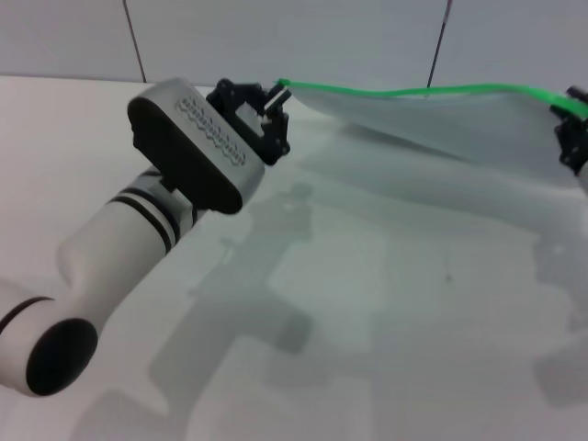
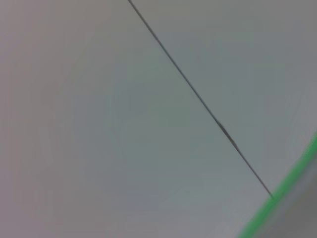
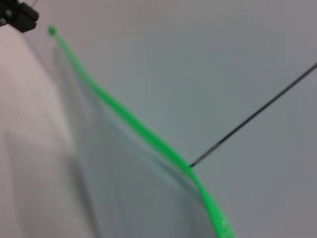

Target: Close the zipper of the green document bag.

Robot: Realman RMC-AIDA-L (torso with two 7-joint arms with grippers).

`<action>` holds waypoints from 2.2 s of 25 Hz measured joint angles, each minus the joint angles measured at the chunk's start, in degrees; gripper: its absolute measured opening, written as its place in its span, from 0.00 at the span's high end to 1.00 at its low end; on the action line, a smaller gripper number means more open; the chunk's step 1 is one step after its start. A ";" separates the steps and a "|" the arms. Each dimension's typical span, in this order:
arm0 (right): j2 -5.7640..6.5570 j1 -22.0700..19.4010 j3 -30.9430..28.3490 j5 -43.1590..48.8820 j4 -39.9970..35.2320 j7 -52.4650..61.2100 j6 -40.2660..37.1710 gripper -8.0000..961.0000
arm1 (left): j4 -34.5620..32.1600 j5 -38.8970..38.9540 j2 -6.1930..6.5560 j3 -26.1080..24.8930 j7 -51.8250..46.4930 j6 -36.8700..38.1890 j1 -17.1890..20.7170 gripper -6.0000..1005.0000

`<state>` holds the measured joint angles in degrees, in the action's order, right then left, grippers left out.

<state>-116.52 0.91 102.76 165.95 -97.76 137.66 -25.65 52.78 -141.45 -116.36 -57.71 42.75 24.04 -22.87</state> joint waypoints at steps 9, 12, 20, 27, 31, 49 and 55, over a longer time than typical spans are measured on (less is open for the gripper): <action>-0.02 -4.30 -0.49 -0.44 -0.29 7.93 17.15 0.72 | 1.61 10.09 -0.05 -1.16 -0.16 11.37 1.45 0.83; -0.09 -3.98 -0.32 -1.02 2.25 11.22 21.13 0.66 | 1.83 16.16 -0.17 -0.66 -0.26 13.99 1.35 0.72; 0.17 -0.38 4.94 -15.36 20.68 13.47 45.37 0.45 | 0.51 23.34 -0.14 2.96 -12.17 25.52 3.24 0.48; 0.30 7.81 14.54 -28.52 41.16 13.85 64.40 0.35 | -9.20 23.52 -0.21 8.74 -16.73 38.51 2.95 0.49; 0.39 11.05 17.95 -33.85 46.21 13.57 67.16 0.35 | -13.93 23.57 -0.46 9.96 -18.59 39.65 1.67 0.49; 0.41 12.32 18.59 -38.61 49.93 14.16 71.12 0.35 | -18.39 23.75 -0.51 10.87 -21.91 39.55 -0.68 0.50; 0.41 12.96 18.68 -38.83 50.03 14.18 71.68 0.35 | -18.42 23.77 -0.54 10.87 -21.92 39.51 -1.07 0.50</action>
<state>-116.10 13.88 121.44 127.12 -47.73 151.85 46.03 34.36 -117.68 -116.89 -46.84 20.83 63.55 -23.93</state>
